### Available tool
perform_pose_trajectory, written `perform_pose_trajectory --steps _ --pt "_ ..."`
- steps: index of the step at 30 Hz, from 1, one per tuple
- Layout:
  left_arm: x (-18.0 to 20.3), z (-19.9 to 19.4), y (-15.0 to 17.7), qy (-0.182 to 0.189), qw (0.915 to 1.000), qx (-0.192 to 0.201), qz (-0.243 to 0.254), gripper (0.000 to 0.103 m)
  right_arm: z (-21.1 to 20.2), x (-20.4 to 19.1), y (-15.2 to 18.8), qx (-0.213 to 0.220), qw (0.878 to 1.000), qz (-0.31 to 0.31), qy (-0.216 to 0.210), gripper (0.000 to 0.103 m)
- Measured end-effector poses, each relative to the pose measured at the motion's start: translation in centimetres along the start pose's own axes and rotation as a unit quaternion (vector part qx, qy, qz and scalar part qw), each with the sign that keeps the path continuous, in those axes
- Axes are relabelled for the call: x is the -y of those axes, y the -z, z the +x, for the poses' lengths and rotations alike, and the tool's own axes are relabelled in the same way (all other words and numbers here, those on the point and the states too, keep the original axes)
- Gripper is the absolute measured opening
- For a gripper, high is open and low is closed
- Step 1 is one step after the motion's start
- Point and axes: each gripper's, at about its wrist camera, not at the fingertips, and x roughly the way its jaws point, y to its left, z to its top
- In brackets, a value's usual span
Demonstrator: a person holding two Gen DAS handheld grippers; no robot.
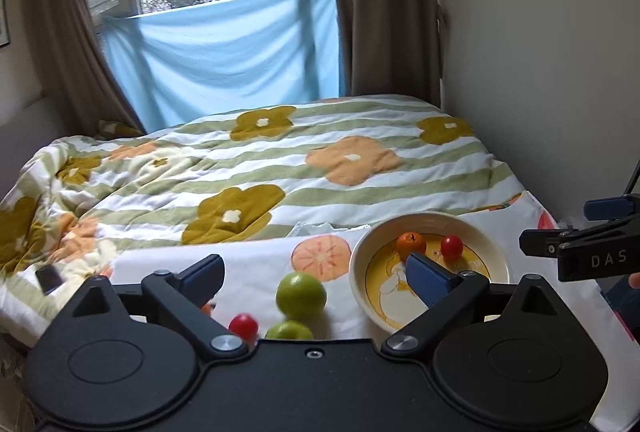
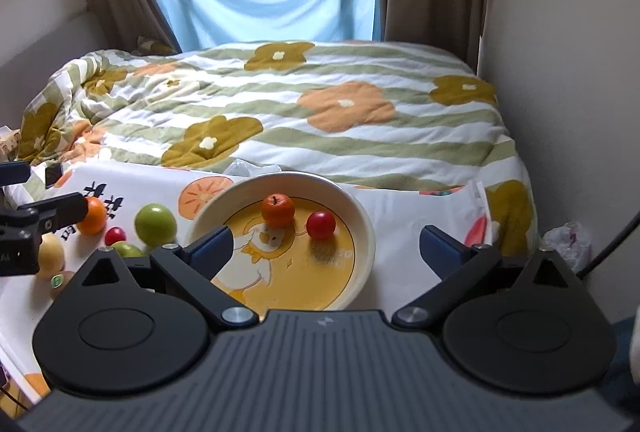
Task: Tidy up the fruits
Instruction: 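Withdraw both tools from the bowl back over the fruits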
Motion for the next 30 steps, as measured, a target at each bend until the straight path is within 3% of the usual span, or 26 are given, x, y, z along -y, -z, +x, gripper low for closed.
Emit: perform_pose_trajectory --steps 11,19,30 --pt "-1.7 -5.0 3.7 -0.055 0.9980 -0.007 -0.032 0.101 -4.7 -2.0 2.9 -0.002 0.999 -0.012 -0.031 0.103" --pt "-5.8 -6.9 6.3 -0.097 0.9936 -0.020 -0.053 0.101 -5.5 -5.3 4.8 -0.011 0.998 -0.002 -0.060 0.103" --pt "-13.2 -5.1 8.1 -0.084 0.9940 -0.044 -0.055 0.101 -3.8 -12.4 6.6 -0.034 0.998 0.022 -0.051 0.103"
